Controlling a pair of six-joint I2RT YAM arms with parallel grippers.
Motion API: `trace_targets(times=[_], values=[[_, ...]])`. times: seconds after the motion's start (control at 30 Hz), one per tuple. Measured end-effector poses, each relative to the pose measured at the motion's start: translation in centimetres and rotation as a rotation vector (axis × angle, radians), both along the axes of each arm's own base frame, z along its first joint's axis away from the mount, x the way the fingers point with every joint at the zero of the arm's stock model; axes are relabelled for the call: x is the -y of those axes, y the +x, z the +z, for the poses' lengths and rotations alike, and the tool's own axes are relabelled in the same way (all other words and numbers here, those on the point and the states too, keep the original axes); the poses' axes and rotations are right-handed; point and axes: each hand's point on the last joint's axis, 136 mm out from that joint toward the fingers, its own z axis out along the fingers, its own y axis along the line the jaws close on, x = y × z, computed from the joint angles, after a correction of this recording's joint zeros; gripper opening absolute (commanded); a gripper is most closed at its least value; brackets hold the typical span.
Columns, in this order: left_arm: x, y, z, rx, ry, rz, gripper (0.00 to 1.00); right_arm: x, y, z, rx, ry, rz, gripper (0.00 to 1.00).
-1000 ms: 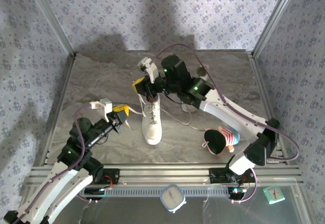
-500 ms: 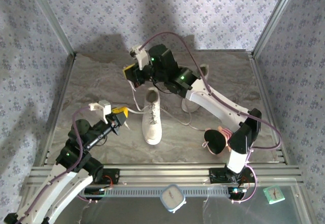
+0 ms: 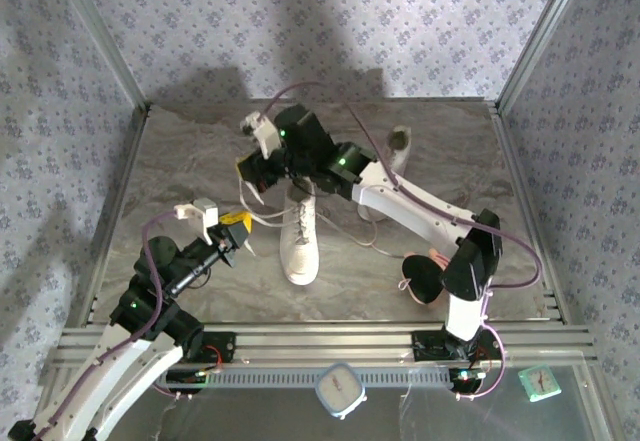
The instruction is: Tie the shoes
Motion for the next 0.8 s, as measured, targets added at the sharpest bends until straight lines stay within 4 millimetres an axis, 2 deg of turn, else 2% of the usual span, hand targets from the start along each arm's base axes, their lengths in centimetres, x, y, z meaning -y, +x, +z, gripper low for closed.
trace_targets(times=[0.07, 0.13, 0.3, 0.43, 0.8], values=[[-0.1, 0.0, 0.2, 0.007, -0.004, 0.007, 0.00, 0.7, -1.1, -1.6, -0.019, -0.037, 0.002, 0.00], [-0.2, 0.1, 0.3, 0.010, -0.005, 0.014, 0.00, 1.9, -2.1, -2.3, -0.027, -0.059, -0.005, 0.00], [-0.2, 0.1, 0.3, 0.010, -0.005, 0.014, 0.00, 4.7, -3.8, -1.0, -0.003, -0.046, -0.031, 0.00], [-0.1, 0.2, 0.3, 0.011, -0.006, 0.013, 0.00, 5.7, -5.3, -1.1, -0.008, -0.041, -0.019, 0.00], [0.9, 1.2, -1.1, -0.039, 0.040, -0.007, 0.00, 6.0, -7.9, -7.1, -0.063, -0.157, 0.036, 0.00]])
